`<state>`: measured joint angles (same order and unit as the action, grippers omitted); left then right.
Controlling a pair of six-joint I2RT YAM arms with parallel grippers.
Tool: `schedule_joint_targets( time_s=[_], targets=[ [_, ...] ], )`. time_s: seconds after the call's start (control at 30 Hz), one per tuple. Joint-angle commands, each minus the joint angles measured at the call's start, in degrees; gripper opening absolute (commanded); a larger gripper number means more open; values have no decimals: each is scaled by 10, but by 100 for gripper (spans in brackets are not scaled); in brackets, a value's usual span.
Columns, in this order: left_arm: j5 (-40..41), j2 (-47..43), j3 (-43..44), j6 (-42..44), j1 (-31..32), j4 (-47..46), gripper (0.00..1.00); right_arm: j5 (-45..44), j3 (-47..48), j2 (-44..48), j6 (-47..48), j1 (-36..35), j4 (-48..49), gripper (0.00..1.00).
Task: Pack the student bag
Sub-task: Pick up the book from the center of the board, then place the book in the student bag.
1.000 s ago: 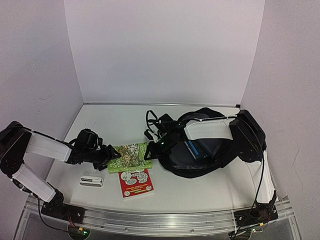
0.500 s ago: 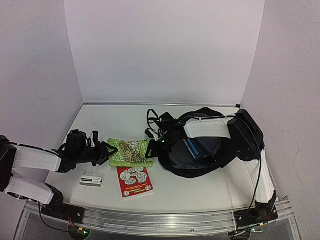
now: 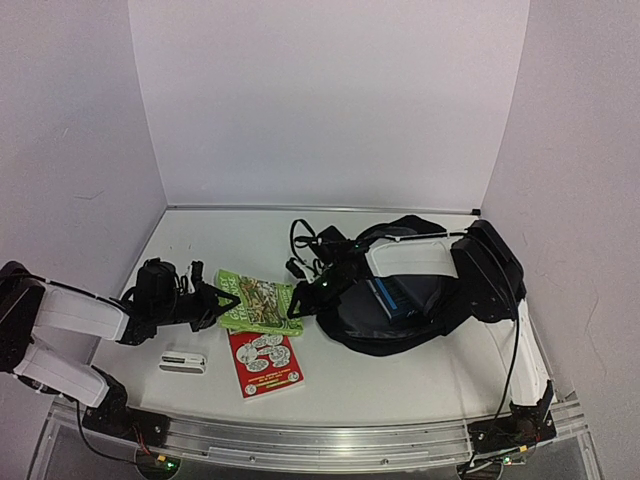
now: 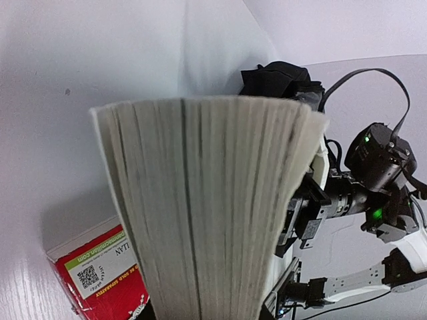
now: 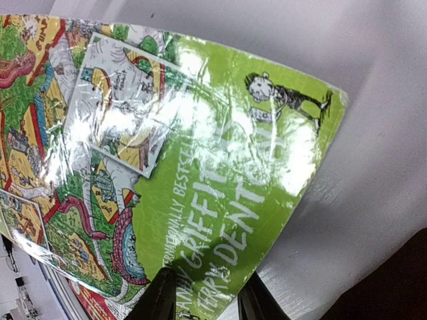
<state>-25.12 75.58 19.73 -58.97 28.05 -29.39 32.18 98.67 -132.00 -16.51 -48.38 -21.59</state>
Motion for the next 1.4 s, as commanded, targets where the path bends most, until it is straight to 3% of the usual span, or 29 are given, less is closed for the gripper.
schedule_joint_targets(
  time_s=[0.0,0.13,0.23,0.37,0.53,0.7,0.8,1.1,1.37],
  targets=[
    [-19,-55,55,23,9,10,1,-5,10,28,40,-14,-20,40],
    [44,-134,88,58,8,138,0,-12,25,86,79,-9,-43,54],
    [90,-191,91,56,8,170,0,-42,29,135,118,-8,-66,62],
    [116,-230,92,49,8,175,0,-148,23,184,185,-6,-109,66],
    [95,-171,147,12,9,196,0,-272,-4,224,225,18,-159,66],
    [101,-134,135,-22,21,100,0,-352,-57,246,254,57,-184,66],
    [119,-135,120,-31,24,42,0,-377,-85,247,261,83,-195,64],
    [126,-98,150,-5,49,14,0,-446,-121,207,285,112,-193,65],
    [132,-78,159,-4,65,13,0,-490,-129,180,301,121,-180,50]
  ],
)
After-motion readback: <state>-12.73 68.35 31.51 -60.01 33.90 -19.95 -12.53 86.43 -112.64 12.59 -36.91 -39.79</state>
